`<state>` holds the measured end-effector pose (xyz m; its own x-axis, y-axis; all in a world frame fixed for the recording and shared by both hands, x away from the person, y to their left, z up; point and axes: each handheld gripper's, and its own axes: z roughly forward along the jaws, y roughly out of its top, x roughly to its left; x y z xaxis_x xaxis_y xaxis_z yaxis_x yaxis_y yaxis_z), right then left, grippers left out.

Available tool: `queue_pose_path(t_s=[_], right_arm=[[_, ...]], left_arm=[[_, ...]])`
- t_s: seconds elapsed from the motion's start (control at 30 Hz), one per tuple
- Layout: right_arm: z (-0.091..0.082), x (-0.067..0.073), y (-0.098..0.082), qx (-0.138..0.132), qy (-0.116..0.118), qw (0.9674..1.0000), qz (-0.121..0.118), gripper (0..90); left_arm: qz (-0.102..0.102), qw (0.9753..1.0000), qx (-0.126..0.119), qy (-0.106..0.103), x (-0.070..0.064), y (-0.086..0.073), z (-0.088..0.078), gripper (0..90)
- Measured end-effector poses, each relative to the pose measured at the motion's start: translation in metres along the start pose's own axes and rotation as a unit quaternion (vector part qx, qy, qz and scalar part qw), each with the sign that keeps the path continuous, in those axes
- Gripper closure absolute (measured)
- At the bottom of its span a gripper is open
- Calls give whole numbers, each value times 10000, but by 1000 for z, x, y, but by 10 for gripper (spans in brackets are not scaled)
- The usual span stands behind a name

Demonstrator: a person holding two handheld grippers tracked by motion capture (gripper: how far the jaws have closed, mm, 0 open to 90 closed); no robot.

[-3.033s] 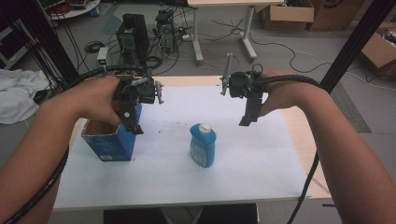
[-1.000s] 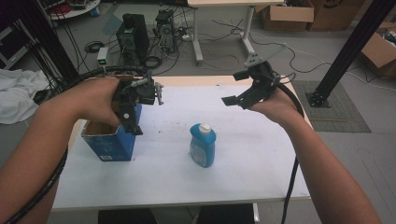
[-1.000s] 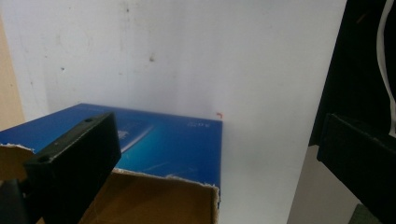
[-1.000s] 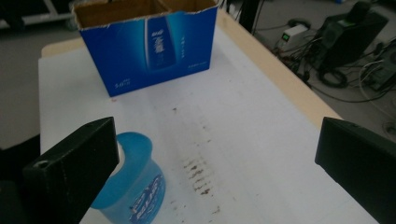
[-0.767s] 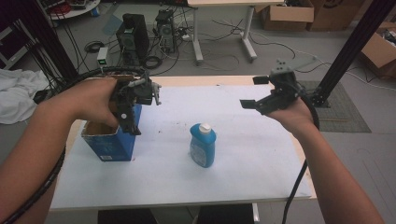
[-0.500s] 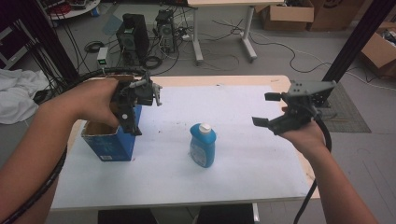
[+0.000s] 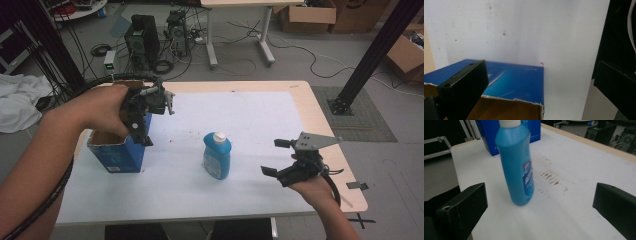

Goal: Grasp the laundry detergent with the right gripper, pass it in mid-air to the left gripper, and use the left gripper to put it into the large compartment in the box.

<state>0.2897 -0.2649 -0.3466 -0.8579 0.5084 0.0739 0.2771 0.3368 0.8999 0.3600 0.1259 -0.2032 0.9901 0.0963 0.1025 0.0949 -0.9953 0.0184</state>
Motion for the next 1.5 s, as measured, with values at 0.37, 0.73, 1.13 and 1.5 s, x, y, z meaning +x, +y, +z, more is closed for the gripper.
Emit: queue_pose_path(t_s=[0.37, 0.73, 1.13, 1.5], right_arm=[[67, 5, -27, -140, 161, 9995, 237, 0], [111, 12, -34, -90, 221, 9994, 231, 0], [134, 13, -37, -259, 43, 9992, 295, 0], [146, 18, -35, -324, -3, 9991, 275, 0]], left_arm=[[31, 10000, 0, 67, -8, -1, -5, 1], [-36, 10000, 38, 46, -11, -11, -2, 1], [-81, 9999, 46, 43, -12, -13, -1, 1], [-34, 10000, 65, 16, -11, -10, 1, 1]])
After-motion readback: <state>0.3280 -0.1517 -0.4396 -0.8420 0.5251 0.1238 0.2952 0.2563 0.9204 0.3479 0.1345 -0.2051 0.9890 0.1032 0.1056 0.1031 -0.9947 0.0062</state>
